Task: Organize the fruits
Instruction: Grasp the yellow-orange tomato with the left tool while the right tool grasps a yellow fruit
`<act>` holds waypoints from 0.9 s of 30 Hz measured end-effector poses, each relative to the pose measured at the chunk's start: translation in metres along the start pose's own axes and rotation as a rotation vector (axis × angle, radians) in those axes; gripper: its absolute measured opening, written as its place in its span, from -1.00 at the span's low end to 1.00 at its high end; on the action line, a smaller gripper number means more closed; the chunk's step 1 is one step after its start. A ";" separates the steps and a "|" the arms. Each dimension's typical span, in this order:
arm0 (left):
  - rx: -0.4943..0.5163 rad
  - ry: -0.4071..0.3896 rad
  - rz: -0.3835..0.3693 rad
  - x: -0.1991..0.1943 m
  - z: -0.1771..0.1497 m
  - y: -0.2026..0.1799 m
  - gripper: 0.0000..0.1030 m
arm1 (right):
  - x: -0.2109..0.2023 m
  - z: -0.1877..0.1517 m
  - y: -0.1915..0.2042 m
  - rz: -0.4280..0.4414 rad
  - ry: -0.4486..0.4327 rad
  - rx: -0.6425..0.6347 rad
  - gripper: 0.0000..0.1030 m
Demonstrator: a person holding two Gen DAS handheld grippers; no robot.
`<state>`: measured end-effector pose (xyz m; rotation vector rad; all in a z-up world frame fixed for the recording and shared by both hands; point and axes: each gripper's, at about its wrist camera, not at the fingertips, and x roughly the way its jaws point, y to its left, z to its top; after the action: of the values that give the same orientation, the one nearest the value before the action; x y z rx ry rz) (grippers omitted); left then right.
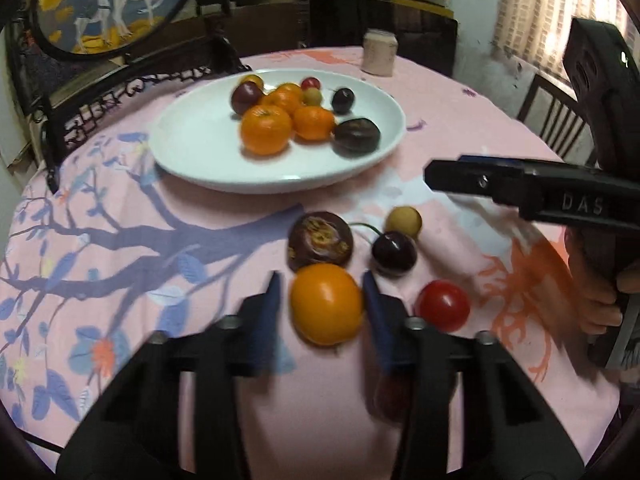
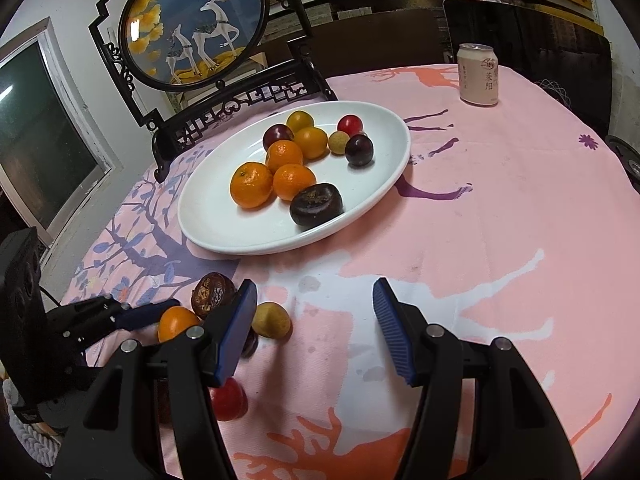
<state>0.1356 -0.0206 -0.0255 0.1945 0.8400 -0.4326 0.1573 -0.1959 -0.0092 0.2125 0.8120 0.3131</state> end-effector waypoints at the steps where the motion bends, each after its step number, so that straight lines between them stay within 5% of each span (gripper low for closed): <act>1: 0.004 -0.002 -0.003 0.000 0.000 -0.002 -0.26 | 0.000 0.000 0.000 0.002 0.003 0.001 0.18; 7: -0.002 -0.013 0.027 -0.003 0.000 0.000 -0.28 | 0.004 -0.002 0.001 0.035 0.029 0.007 0.18; 17: -0.048 0.000 0.079 0.000 0.000 0.013 -0.27 | 0.020 -0.007 0.001 0.141 0.111 0.059 -0.40; 27: -0.060 0.023 0.069 0.007 -0.001 0.015 -0.27 | 0.036 -0.008 0.006 0.239 0.172 0.119 -0.53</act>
<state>0.1459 -0.0091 -0.0318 0.1722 0.8653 -0.3407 0.1734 -0.1765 -0.0372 0.3994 0.9781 0.5135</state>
